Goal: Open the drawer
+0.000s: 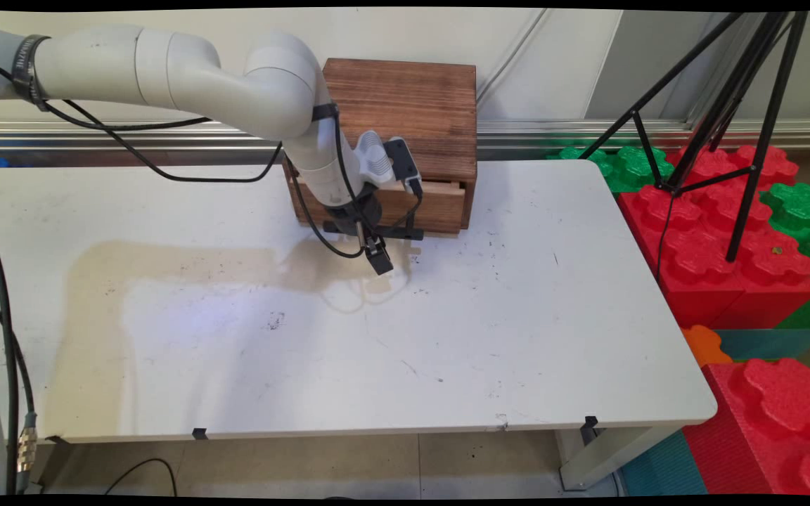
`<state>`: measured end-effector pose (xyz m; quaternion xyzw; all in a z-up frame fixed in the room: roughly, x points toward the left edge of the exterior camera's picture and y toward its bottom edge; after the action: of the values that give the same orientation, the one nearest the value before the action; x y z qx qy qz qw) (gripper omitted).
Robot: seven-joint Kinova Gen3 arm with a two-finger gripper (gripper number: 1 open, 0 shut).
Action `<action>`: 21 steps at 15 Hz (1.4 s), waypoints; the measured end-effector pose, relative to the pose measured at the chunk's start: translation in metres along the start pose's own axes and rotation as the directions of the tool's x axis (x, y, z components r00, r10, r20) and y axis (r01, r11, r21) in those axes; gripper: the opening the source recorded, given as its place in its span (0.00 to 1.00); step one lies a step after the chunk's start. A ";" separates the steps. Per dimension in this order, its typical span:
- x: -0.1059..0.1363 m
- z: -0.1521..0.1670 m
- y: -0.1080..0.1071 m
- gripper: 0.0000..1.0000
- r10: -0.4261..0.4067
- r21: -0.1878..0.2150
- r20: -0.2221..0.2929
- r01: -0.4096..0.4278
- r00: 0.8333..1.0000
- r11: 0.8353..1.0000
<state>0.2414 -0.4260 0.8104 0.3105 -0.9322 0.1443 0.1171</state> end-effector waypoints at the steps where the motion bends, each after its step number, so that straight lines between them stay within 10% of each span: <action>1: 0.000 0.000 0.002 1.00 -0.004 -0.002 0.001 0.004 1.000 1.000; 21: -0.026 -0.028 0.059 1.00 -0.003 -0.027 0.030 0.003 1.000 1.000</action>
<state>0.2290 -0.3565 0.8172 0.3124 -0.9353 0.1266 0.1077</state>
